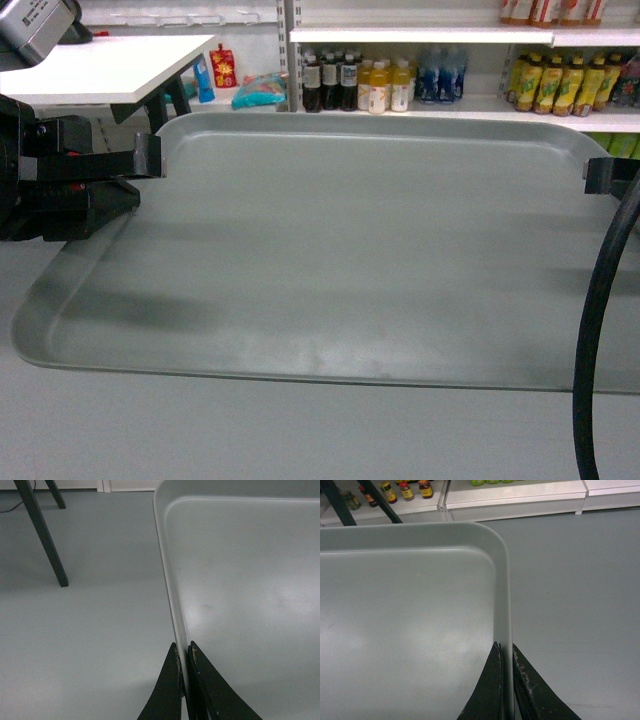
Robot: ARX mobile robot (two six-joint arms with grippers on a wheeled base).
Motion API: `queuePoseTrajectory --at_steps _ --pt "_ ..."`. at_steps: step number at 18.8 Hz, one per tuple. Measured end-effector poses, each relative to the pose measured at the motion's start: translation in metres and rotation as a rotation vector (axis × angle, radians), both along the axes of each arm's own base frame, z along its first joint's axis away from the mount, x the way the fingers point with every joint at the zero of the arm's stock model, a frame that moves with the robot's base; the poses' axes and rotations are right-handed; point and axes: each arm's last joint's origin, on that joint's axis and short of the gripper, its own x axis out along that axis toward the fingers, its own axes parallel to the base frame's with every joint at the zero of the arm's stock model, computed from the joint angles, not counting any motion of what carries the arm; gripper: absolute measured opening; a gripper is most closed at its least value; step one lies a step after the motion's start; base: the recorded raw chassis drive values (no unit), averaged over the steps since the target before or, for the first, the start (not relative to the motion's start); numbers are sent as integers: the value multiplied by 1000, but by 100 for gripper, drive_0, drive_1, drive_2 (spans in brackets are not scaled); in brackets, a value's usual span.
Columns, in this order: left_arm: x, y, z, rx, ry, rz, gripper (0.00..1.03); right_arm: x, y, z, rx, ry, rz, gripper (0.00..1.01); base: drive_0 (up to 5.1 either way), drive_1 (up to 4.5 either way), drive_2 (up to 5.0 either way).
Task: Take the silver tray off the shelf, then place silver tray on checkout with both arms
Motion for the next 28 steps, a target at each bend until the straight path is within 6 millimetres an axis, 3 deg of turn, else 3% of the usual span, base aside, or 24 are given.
queuePoseTrajectory --at_steps 28 --pt "0 0 0 1 3 1 3 0 0 0 1 -3 1 3 -502 244 244"
